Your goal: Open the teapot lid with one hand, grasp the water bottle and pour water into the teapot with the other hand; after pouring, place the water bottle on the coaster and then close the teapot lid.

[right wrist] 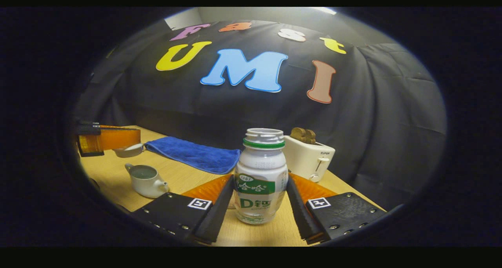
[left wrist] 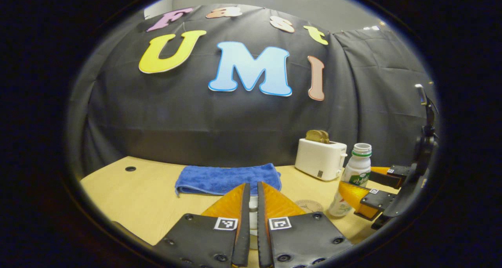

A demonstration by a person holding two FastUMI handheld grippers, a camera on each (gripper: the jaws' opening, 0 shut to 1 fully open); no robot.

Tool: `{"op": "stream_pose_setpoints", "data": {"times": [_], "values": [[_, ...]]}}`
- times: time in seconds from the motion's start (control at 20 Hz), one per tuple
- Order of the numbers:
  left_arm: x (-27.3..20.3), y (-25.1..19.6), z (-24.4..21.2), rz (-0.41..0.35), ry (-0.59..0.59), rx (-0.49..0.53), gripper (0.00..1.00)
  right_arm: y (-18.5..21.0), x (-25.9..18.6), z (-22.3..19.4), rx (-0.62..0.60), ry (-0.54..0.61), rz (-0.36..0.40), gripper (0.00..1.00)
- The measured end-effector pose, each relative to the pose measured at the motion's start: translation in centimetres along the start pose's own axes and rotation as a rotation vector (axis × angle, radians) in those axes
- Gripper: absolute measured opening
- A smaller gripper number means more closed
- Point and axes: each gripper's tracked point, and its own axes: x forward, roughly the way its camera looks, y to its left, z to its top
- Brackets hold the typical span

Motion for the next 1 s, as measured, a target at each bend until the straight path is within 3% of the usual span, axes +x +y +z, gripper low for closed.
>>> {"op": "stream_pose_setpoints", "data": {"times": [0.6,1.0], "values": [[1.6,-0.8,-4.1,0.03,0.057,0.104,0.18,-1.2,-0.3,-0.7,0.079,0.012,0.008,0.74],[2.0,-0.6,-5.6,0.041,0.084,0.098,0.15,-1.1,-0.4,-0.6,0.084,0.009,0.013,0.74]]}}
